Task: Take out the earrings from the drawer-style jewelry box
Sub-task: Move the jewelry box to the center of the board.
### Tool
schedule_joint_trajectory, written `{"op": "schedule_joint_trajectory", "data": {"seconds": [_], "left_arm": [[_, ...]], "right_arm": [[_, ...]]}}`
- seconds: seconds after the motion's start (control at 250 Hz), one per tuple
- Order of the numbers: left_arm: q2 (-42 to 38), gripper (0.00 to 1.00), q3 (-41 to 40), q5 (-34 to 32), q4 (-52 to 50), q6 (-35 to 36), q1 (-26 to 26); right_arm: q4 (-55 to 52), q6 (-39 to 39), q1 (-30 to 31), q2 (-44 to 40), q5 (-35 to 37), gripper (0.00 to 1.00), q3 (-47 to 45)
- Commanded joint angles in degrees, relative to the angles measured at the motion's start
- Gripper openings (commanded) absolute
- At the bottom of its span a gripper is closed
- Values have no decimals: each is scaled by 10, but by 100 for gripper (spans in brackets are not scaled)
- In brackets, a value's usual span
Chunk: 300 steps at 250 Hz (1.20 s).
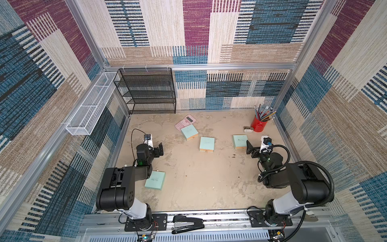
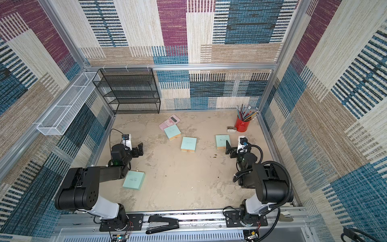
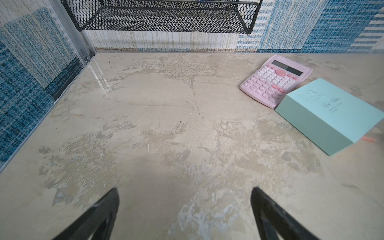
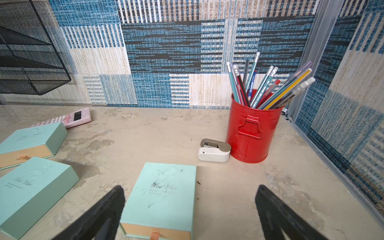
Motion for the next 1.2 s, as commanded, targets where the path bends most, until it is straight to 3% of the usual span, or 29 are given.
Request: {"op": "schedule_joint_trajectory", "data": {"seconds": [0.0,0.068,0.164,0.24,0.3,0.404,0.508,0.632,0.696,0.808,0.896,1.004,1.1,1.196], "left_arm": [[-2,99,-1,6,2,4,0],[-3,98,-3,5,5,4,0],[-53,98,-8,-57,-26,-14,-5],[-116,99,-7,-110,-77,-16,-20],[-162,99,1,-166,-125,-26,-40],[-242,99,27,-193,-218,-113,-49],[-303,98,77,-186,-358,-256,-49],[-321,99,180,-151,-584,-375,-50],[-318,98,234,-120,-706,-414,-46],[-326,98,286,-33,-827,-389,-43],[-341,99,298,43,-915,-390,-22],[-376,99,278,151,-983,-400,-6],[-407,99,243,137,-1054,-452,2],[-443,98,197,134,-1057,-512,8]], "right_arm": [[17,9,1,-2,20,99,-3],[25,16,0,-1,37,99,-6],[23,25,0,-11,69,99,-9],[20,41,1,-67,114,99,-35],[-72,59,0,-131,151,99,-22],[-236,111,0,-208,187,99,32],[-297,157,0,-277,207,99,46],[-370,381,-1,-358,316,99,20],[-375,381,-4,-392,288,99,12],[-508,409,-4,-408,231,99,74],[-605,417,-4,-409,185,99,121],[-686,392,6,-398,74,99,178],[-729,364,44,-370,35,99,218],[-763,330,91,-336,-2,99,257]]}}
